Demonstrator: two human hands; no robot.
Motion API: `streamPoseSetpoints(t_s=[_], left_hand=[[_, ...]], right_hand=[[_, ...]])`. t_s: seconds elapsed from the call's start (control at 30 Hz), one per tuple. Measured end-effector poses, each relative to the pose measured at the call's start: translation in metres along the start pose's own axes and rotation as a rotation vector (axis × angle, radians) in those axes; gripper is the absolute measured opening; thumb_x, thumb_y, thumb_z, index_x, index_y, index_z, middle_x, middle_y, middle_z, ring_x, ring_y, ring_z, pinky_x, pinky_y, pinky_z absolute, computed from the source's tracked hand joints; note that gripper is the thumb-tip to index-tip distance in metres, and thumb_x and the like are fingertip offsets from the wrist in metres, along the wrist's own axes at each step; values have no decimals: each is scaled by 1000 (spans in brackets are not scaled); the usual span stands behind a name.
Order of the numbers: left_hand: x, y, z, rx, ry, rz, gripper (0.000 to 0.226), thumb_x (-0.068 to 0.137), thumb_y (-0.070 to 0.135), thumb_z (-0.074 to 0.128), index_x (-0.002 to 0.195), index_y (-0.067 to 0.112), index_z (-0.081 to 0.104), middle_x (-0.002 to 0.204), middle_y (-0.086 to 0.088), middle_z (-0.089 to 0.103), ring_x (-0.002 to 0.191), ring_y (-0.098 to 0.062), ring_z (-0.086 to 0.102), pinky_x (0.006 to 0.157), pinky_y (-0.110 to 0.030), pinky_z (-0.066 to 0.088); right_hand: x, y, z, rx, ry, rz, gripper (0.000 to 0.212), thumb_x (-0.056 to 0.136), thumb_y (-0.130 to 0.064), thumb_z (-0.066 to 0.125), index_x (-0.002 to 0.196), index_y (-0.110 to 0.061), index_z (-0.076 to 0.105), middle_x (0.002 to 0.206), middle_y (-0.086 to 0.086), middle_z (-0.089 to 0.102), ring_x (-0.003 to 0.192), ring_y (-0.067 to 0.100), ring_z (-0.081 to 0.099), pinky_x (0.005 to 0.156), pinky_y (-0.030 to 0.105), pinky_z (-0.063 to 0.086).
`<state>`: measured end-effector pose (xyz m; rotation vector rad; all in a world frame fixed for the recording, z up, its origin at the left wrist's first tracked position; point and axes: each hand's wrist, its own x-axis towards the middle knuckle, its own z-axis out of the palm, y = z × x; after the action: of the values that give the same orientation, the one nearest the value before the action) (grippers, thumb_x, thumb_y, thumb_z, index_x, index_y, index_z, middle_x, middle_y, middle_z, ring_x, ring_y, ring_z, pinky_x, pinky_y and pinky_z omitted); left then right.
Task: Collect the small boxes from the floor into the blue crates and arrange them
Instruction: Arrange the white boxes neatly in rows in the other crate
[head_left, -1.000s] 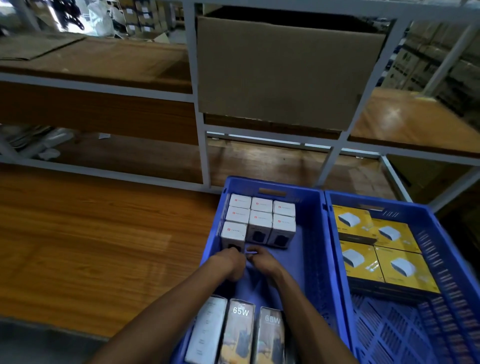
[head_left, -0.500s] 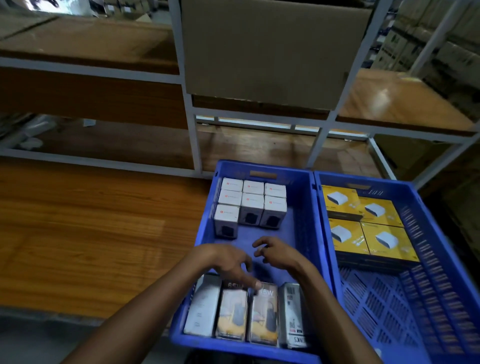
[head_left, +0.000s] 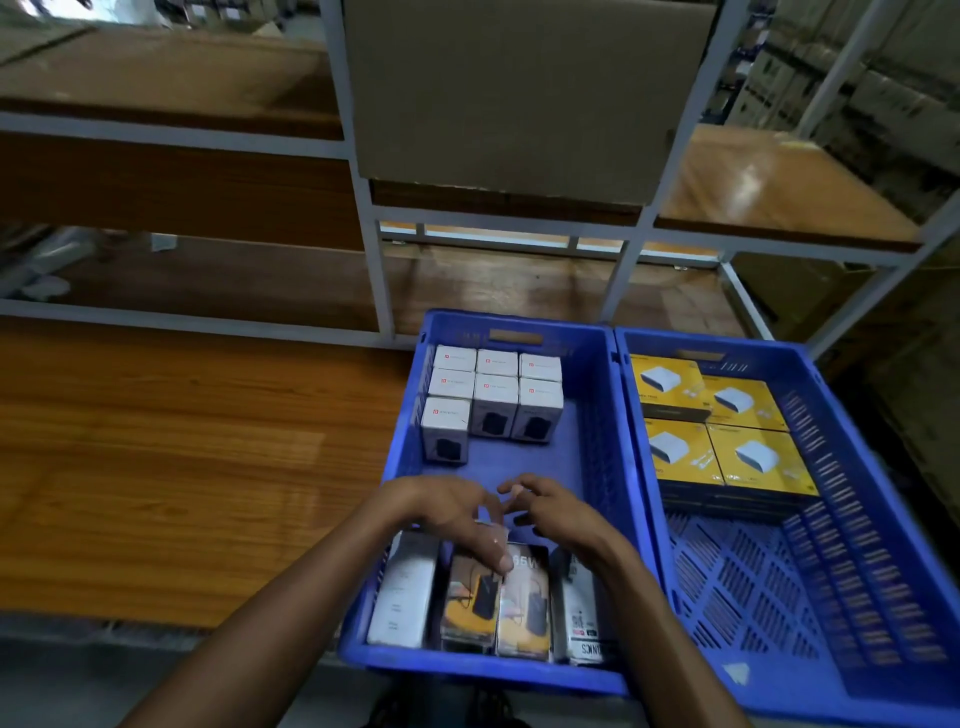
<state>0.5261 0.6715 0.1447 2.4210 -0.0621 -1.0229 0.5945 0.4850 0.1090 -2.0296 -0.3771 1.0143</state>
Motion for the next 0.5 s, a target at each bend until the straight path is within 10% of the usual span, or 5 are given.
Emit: streamPoseSetpoints(t_s=[0.23, 0.5], left_hand=[[-1, -14, -10, -557, 577, 87, 55, 77, 86, 65, 108, 42, 70, 98, 14, 76, 90, -8, 73, 81, -38, 61], [1, -10, -10, -899, 580, -5, 82, 86, 94, 28, 119, 33, 72, 104, 4, 76, 97, -18, 70, 79, -33, 56]], right_hand=[[-31, -17, -5, 361, 16, -121, 35, 104, -53, 51, 130, -32, 61, 122, -2, 74, 105, 16, 75, 98, 46, 58], [-37, -14, 3, 673, -59, -142, 42, 103, -45, 58, 137, -21, 61, 128, 14, 72, 114, 32, 71, 88, 45, 61]])
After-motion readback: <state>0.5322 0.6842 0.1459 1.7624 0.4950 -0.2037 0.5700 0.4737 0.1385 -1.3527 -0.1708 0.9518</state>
